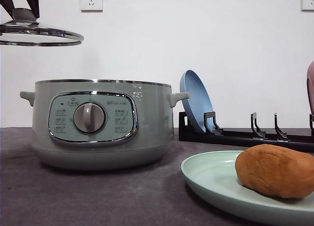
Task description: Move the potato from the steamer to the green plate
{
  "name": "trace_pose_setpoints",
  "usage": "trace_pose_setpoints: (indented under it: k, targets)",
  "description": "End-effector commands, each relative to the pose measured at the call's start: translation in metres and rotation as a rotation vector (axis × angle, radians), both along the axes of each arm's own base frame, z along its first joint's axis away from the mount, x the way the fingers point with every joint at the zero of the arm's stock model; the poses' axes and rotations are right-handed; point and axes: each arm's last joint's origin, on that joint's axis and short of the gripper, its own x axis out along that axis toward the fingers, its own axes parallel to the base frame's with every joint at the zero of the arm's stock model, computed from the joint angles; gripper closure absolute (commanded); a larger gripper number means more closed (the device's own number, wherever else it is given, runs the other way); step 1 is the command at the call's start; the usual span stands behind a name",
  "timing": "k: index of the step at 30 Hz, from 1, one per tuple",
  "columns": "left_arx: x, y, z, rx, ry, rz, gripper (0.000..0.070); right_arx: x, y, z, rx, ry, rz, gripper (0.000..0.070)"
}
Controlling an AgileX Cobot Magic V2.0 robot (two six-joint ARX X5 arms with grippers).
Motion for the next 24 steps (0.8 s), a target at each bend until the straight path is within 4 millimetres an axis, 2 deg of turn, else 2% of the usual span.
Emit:
trace_pose_setpoints:
  k: [1, 6, 11, 16, 24]
  targets:
    - [-0.014, -0.002, 0.016, -0.011, -0.038, -0.001, 0.0700, -0.007, -0.005, 0.005, 0.034, -0.010, -0.011, 0.0031]
    - [-0.013, -0.007, 0.015, -0.013, -0.033, -0.014, 0.0700, -0.023, -0.019, 0.006, 0.065, -0.056, -0.040, 0.0031]
    - [-0.013, -0.019, 0.011, -0.030, -0.016, -0.044, 0.0700, -0.028, -0.023, 0.006, 0.070, -0.077, -0.056, 0.0031]
    - [-0.012, -0.043, 0.004, -0.055, 0.020, -0.122, 0.0700, -0.027, -0.022, 0.007, 0.076, -0.089, -0.059, 0.0031]
    - [-0.019, -0.091, -0.008, -0.046, 0.069, -0.262, 0.0700, -0.027, -0.022, 0.008, 0.072, -0.102, -0.055, 0.0031]
